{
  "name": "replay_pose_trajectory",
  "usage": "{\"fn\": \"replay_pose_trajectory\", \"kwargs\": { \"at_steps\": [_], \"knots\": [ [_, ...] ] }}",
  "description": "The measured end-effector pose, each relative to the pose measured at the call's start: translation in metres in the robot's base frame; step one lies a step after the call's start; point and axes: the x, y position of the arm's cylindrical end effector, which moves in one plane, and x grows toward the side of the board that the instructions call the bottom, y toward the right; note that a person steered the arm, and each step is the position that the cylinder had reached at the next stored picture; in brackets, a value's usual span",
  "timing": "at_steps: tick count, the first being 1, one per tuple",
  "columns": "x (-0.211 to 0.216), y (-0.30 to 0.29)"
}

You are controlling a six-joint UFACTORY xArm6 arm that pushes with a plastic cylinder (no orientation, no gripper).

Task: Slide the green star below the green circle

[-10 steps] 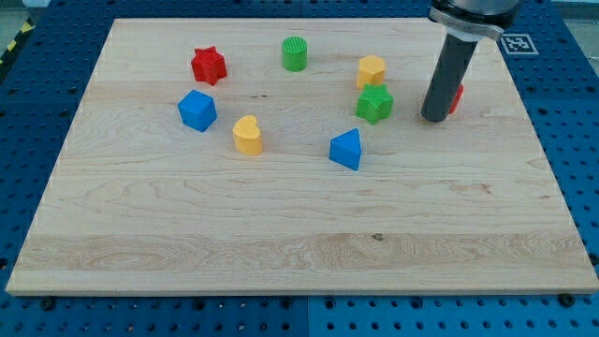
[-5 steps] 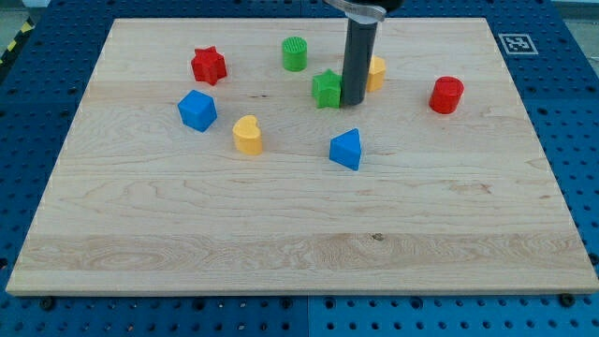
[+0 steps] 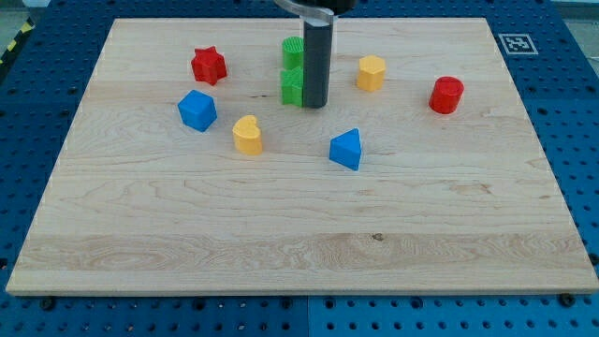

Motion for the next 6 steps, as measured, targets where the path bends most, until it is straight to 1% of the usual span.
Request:
{"fn": "replay_pose_trajectory", "kwargs": {
  "at_steps": [1, 2, 3, 4, 5, 6],
  "knots": [
    [0.013, -0.027],
    [-0.008, -0.047],
    [-0.029, -0.047],
    [-0.034, -0.047],
    [-0.021, -0.043],
    [-0.013, -0.027]
  ]
}}
